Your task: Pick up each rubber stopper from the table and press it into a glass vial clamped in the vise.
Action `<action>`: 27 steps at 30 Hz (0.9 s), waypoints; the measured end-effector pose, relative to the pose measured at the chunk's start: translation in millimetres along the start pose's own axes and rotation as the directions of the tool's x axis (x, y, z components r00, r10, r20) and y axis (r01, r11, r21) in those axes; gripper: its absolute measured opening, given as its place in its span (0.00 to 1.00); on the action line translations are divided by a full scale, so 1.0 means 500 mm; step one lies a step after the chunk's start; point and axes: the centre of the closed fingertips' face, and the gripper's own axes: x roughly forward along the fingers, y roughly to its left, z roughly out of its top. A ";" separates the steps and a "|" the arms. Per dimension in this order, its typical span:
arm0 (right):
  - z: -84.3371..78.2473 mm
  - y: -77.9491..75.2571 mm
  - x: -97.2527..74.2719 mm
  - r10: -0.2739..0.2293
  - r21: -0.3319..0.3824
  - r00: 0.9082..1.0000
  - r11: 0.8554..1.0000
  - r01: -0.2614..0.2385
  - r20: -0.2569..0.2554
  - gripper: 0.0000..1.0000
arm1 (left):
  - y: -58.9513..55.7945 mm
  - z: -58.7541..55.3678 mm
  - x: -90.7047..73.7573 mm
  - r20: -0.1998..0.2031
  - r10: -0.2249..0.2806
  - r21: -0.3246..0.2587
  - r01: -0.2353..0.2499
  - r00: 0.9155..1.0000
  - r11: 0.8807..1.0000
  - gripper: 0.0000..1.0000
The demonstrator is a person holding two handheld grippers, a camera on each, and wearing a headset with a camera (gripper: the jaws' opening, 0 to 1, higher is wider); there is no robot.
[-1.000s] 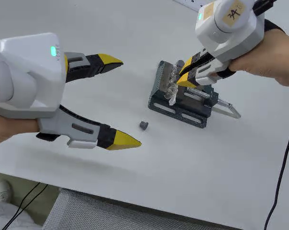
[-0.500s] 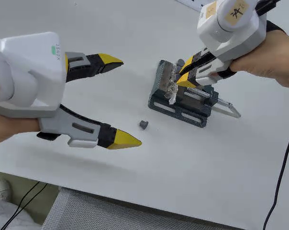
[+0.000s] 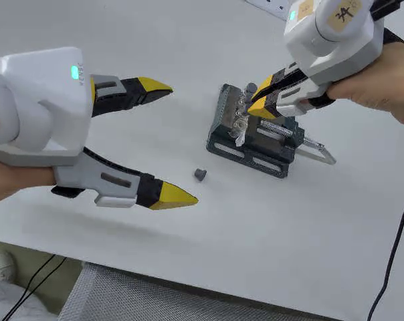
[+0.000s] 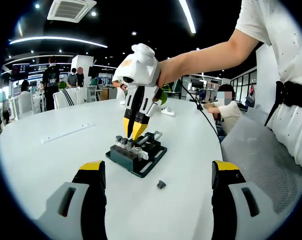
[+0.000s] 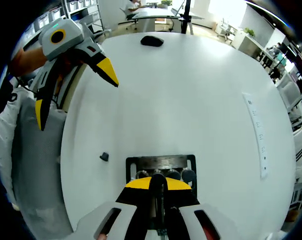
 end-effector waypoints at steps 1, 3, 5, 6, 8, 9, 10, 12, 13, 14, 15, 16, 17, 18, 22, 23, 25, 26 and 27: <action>0.001 -0.002 0.000 -0.003 -0.003 1.000 1.000 0.003 0.005 0.02 | 0.000 0.001 0.001 0.000 -0.002 0.001 0.002 1.000 1.000 0.87; 0.001 -0.003 0.001 -0.003 -0.001 1.000 1.000 0.003 0.007 0.00 | -0.001 0.002 0.001 0.000 -0.003 0.000 0.003 1.000 1.000 0.87; 0.001 0.000 0.001 -0.001 -0.002 1.000 1.000 0.001 0.006 0.00 | 0.000 0.001 0.002 -0.002 -0.005 0.002 0.005 1.000 1.000 0.87; 0.001 0.003 0.002 0.003 -0.003 1.000 1.000 -0.003 0.005 0.00 | 0.000 0.001 0.002 -0.003 -0.005 0.003 0.005 1.000 1.000 0.87; 0.000 0.004 0.003 0.007 -0.004 1.000 1.000 -0.007 0.005 0.00 | -0.001 0.002 0.003 -0.004 -0.007 0.002 0.007 1.000 1.000 0.87; -0.001 0.004 0.004 0.006 -0.004 1.000 1.000 -0.006 0.005 0.00 | 0.000 0.002 0.003 -0.003 -0.007 0.004 0.007 1.000 1.000 0.87; -0.001 0.005 0.003 0.005 -0.003 1.000 1.000 -0.005 0.005 0.00 | 0.000 0.002 0.003 -0.004 -0.007 0.004 0.007 1.000 1.000 0.87; -0.002 0.005 0.004 0.008 -0.001 1.000 1.000 -0.008 0.006 0.00 | 0.000 0.001 0.003 -0.006 -0.007 0.003 0.007 1.000 1.000 0.87; -0.003 0.004 0.005 0.006 -0.002 1.000 1.000 -0.006 0.006 0.00 | 0.000 0.000 0.003 -0.007 -0.007 0.002 0.007 1.000 1.000 0.87; -0.004 0.002 0.006 0.005 -0.004 1.000 1.000 -0.005 0.005 0.00 | 0.000 0.000 0.003 -0.007 -0.007 0.003 0.007 1.000 1.000 0.87; -0.004 0.002 0.006 0.005 -0.003 1.000 1.000 -0.005 0.005 0.00 | 0.000 -0.001 0.003 -0.008 -0.007 0.002 0.007 1.000 1.000 0.87; -0.003 0.004 0.005 0.008 -0.002 1.000 1.000 -0.008 0.006 0.00 | 0.000 -0.001 0.003 -0.007 -0.008 0.000 0.008 1.000 1.000 0.87; -0.003 0.004 0.006 0.008 -0.003 1.000 1.000 -0.008 0.007 0.00 | -0.001 -0.001 0.003 -0.007 -0.008 0.000 0.008 1.000 1.000 0.87; -0.004 0.003 0.008 0.010 -0.003 1.000 1.000 -0.010 0.006 0.00 | -0.001 -0.002 0.004 -0.009 -0.008 0.002 0.008 1.000 1.000 0.87; -0.005 0.003 0.011 0.012 -0.003 1.000 1.000 -0.012 0.001 0.00 | 0.000 -0.001 0.003 -0.007 -0.007 0.001 0.007 1.000 1.000 0.87; -0.004 0.003 0.011 0.015 -0.001 1.000 1.000 -0.015 0.003 0.00 | 0.000 -0.001 0.003 -0.007 -0.006 0.001 0.006 1.000 1.000 0.87; -0.005 0.002 0.012 0.015 -0.007 1.000 1.000 -0.015 -0.003 0.00 | 0.002 -0.001 0.002 -0.005 -0.004 -0.003 0.004 1.000 1.000 0.87; -0.004 0.001 0.012 0.016 -0.007 1.000 1.000 -0.016 -0.002 0.00 | 0.002 -0.002 0.002 -0.005 -0.003 -0.002 0.003 1.000 1.000 0.87; -0.004 0.001 0.012 0.016 -0.006 1.000 1.000 -0.016 -0.003 0.00 | 0.002 -0.002 0.002 -0.005 -0.003 -0.002 0.003 1.000 1.000 0.86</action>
